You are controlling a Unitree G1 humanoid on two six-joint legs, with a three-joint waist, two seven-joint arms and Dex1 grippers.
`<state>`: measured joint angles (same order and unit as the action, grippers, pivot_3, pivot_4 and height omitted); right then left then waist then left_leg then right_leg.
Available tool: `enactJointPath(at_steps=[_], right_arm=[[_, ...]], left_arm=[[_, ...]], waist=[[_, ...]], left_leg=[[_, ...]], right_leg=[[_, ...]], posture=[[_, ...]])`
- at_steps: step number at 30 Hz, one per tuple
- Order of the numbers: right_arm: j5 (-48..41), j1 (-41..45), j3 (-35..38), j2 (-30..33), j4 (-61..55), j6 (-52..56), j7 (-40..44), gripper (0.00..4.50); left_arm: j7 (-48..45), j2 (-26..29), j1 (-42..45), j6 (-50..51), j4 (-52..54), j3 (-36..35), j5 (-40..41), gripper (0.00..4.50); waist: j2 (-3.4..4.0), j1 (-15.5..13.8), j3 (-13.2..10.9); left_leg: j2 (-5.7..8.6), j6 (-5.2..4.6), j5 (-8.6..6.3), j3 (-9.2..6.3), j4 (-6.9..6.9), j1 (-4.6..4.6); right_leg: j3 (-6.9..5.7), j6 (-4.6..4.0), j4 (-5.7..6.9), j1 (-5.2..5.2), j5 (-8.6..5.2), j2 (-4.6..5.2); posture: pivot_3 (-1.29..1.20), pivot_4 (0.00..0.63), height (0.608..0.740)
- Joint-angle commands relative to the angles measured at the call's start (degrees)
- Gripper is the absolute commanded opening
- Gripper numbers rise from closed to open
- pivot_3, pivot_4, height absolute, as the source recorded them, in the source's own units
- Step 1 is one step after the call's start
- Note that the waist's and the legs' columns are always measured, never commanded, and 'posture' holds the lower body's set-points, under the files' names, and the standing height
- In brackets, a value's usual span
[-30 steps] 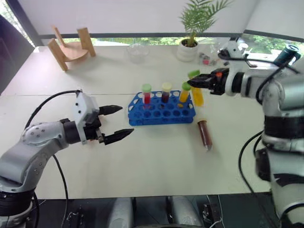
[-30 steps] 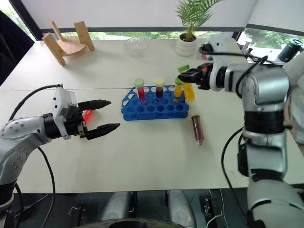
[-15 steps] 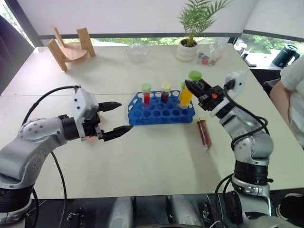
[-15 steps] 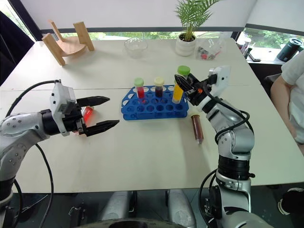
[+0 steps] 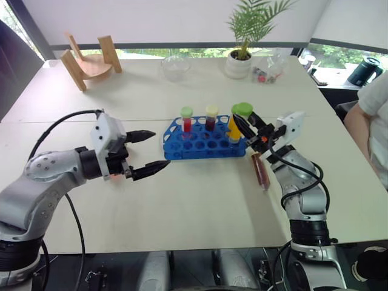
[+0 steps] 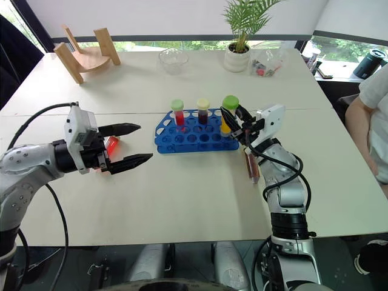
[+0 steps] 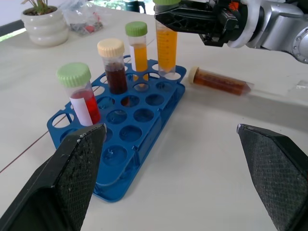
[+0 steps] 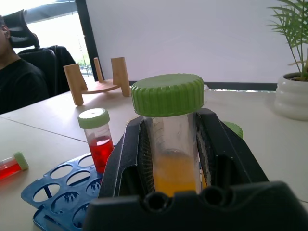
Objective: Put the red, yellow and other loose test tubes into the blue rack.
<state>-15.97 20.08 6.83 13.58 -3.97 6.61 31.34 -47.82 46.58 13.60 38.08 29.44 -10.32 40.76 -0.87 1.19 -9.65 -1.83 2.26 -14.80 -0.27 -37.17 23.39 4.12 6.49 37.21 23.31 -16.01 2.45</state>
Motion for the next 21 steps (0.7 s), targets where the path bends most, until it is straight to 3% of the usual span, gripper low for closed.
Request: enactJointPath(at_steps=[1, 21], right_arm=[[-0.16, -0.26, -0.18, 0.54, -0.95, -2.28, -0.07, 0.84], [-0.4, -3.59, -0.52, 1.62, -2.29, -2.96, -0.96, 0.84]], left_arm=[[-0.11, 0.54, 0.09, -0.24, 1.48, -1.4, 0.85, 4.5], [-0.02, 0.36, 0.0, -0.3, 1.65, -1.08, 0.52, 4.5]], waist=[[0.0, -0.01, 0.0], [-0.01, -0.04, 0.0]], left_leg=[[0.0, 0.0, 0.0, 0.0, 0.0, 0.0], [0.0, 0.0, 0.0, -0.01, -0.01, -0.03]], right_leg=[[0.0, 0.0, 0.0, 0.0, 0.0, 0.0], [0.0, 0.0, 0.0, -0.06, 0.0, 0.0]], posture=[[0.0, 0.15, 0.74], [0.0, 0.15, 0.74]])
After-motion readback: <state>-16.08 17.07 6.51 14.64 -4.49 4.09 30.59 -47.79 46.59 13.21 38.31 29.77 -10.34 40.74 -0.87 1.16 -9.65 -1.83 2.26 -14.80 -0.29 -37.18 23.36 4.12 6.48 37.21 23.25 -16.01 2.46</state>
